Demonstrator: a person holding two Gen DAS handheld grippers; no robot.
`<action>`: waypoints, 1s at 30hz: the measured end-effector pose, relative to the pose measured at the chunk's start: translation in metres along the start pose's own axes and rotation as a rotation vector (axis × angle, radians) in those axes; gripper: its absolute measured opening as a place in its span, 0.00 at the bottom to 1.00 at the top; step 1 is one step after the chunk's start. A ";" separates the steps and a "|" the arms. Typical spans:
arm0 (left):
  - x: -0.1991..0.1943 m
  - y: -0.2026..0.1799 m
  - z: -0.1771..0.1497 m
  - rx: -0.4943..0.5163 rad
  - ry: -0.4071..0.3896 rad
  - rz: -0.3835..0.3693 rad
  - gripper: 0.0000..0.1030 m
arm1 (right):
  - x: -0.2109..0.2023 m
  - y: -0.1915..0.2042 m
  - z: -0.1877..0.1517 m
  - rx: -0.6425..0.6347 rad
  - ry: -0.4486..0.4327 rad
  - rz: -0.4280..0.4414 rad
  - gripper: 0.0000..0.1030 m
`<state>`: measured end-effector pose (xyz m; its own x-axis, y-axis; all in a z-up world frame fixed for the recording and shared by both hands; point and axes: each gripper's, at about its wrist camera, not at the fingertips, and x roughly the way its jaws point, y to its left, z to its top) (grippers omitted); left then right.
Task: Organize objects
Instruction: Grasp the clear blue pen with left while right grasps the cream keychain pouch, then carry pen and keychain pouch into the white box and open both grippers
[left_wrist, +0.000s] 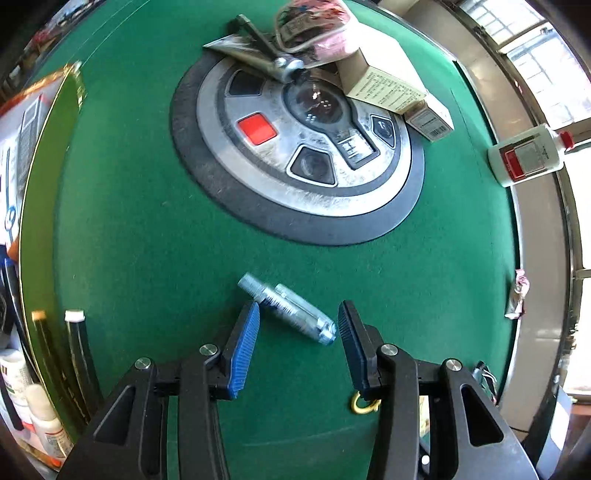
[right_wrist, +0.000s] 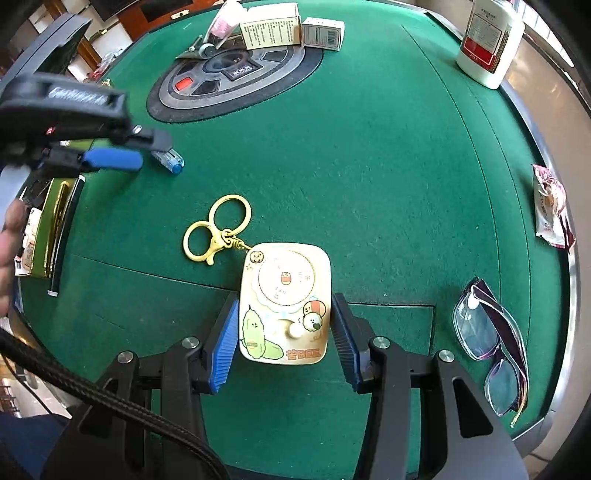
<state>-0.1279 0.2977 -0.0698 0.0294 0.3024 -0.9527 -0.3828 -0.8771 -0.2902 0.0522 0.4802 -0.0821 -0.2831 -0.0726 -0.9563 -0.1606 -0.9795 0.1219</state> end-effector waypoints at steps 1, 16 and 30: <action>0.001 -0.006 0.001 0.026 -0.014 0.031 0.23 | -0.001 0.000 -0.001 -0.009 0.000 -0.001 0.45; 0.005 -0.049 -0.046 0.438 -0.063 0.240 0.13 | -0.015 -0.004 -0.018 -0.077 -0.008 -0.010 0.47; -0.031 -0.016 -0.070 0.280 -0.094 -0.064 0.11 | -0.019 -0.015 -0.009 0.043 -0.029 0.071 0.45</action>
<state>-0.0582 0.2763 -0.0420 -0.0190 0.3989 -0.9168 -0.6228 -0.7221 -0.3013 0.0688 0.4946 -0.0682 -0.3224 -0.1356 -0.9368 -0.1799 -0.9629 0.2013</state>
